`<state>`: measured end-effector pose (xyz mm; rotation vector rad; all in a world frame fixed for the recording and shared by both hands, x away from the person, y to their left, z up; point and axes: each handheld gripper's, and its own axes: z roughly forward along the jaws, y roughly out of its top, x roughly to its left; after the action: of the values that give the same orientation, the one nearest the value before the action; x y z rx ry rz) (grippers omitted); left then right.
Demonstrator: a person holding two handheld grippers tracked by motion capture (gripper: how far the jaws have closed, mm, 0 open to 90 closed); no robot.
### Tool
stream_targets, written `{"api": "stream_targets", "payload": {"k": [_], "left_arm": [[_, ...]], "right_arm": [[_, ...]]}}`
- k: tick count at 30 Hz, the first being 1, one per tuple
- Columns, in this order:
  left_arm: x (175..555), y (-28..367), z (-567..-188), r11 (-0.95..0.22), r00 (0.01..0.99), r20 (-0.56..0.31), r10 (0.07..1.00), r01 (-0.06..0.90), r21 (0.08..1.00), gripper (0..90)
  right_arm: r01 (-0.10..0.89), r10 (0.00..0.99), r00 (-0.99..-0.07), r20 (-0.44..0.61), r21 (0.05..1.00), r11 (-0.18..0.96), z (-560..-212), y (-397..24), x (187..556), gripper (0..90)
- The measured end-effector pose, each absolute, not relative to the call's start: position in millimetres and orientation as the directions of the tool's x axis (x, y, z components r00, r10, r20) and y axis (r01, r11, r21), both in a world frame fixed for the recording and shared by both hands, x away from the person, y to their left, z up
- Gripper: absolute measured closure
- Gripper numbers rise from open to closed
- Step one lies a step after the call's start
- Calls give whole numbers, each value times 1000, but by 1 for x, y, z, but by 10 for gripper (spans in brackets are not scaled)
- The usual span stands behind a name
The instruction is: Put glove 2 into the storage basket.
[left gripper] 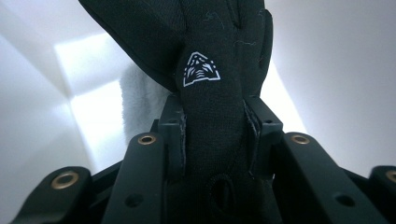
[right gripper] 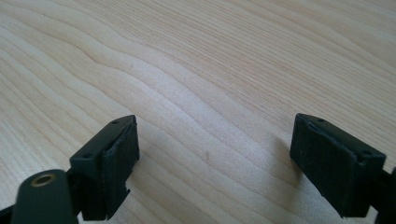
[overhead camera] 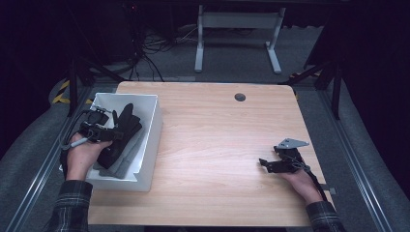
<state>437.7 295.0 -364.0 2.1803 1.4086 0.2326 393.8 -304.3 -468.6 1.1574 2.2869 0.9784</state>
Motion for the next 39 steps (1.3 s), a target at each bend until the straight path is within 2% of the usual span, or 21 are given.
{"api": "stream_targets", "payload": {"k": [4, 6, 10, 15, 26, 39], "left_arm": [[440, 295, -372, -324, 441, -125, 889, 797, 510, 565], [442, 295, -375, -324, 432, -113, 895, 802, 501, 451], [443, 294, -376, -338, 439, -89, 894, 790, 511, 293], [442, 294, -374, -333, 440, -76, 895, 772, 541, 166], [438, 295, -359, -319, 437, -64, 897, 742, 590, 135], [432, 261, -322, -313, 508, -96, 856, 658, 685, 135]], "right_arm": [[538, 814, -580, -34, 735, 413, -469, -304, 394, 160], [538, 814, -580, -34, 735, 414, -469, -304, 394, 161], [537, 814, -580, -34, 735, 414, -469, -304, 394, 161], [538, 814, -580, -34, 735, 414, -469, -304, 394, 160], [538, 814, -579, -34, 735, 413, -469, -304, 394, 160], [539, 816, -577, -34, 735, 412, -469, -304, 394, 158]]}}
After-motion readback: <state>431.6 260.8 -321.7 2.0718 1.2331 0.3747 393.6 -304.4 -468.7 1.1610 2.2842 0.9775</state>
